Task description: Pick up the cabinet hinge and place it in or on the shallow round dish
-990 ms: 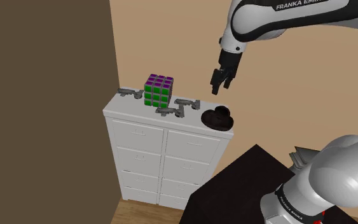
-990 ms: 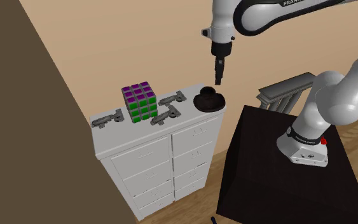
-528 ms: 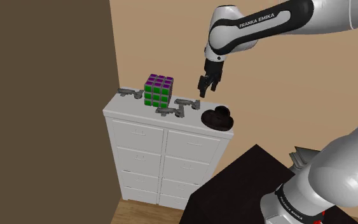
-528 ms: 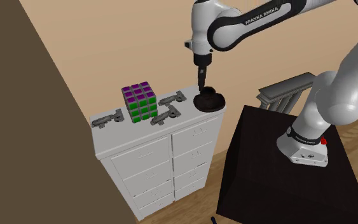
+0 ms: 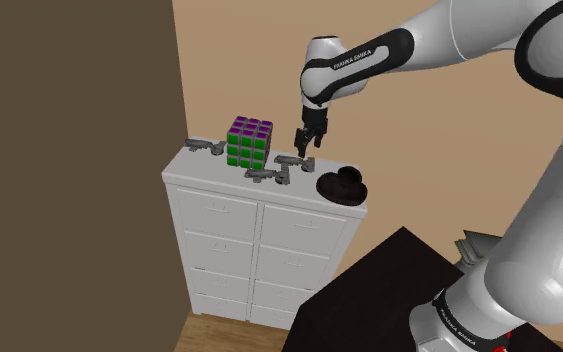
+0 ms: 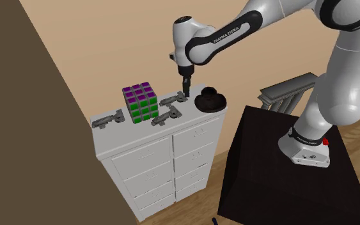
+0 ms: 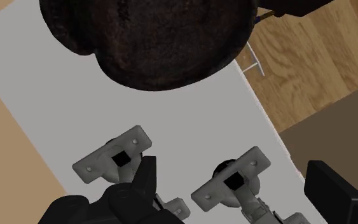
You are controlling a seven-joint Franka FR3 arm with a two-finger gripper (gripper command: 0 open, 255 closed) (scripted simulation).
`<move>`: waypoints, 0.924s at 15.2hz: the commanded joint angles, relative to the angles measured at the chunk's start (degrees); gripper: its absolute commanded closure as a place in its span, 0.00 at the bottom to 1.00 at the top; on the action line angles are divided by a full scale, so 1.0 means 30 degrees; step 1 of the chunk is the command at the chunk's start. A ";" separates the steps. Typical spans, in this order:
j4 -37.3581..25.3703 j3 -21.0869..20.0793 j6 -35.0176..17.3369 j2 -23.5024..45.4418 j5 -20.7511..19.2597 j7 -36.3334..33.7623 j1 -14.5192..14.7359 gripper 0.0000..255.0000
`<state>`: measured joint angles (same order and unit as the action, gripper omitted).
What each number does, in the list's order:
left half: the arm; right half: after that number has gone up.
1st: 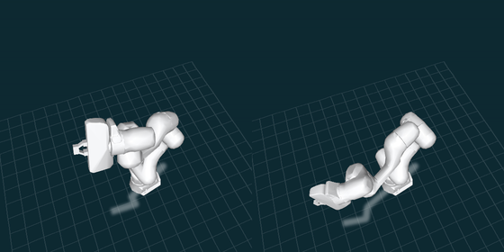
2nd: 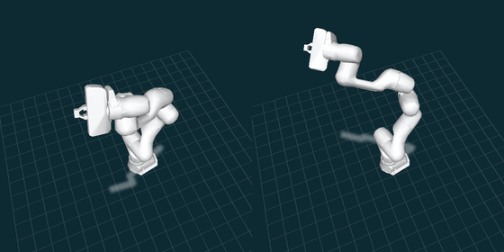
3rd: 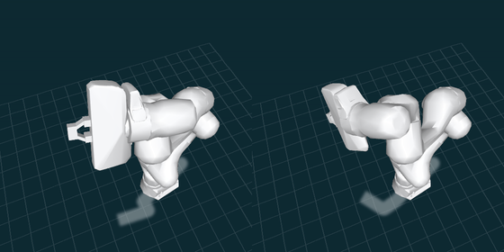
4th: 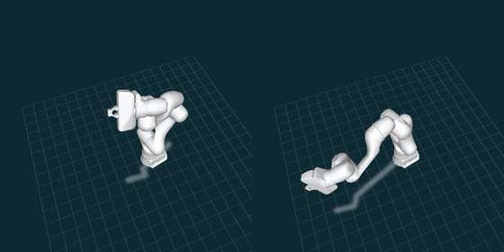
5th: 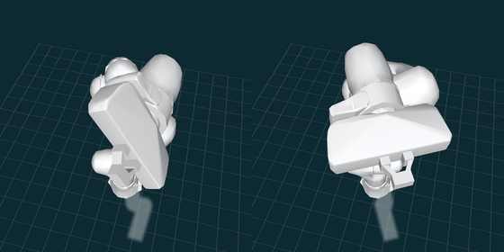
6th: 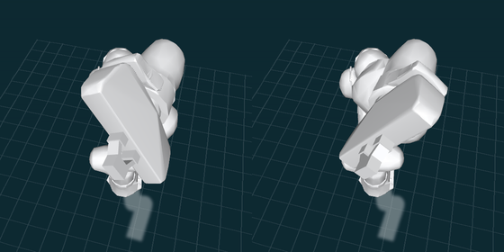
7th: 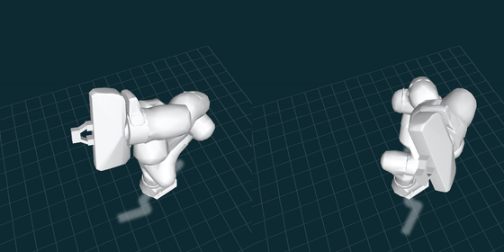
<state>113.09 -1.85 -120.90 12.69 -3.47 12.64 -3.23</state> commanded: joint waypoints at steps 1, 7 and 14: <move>-0.1303 0.0054 -0.0225 0.1564 -0.0250 0.0102 0.0004 0.00; -0.5840 0.0244 -0.0207 0.6200 -0.0861 0.0480 0.0064 0.00; -1.0486 0.0424 0.0193 1.0523 -0.1234 0.0886 0.0127 0.00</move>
<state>82.31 -0.63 -120.02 43.30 -7.10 15.22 -2.81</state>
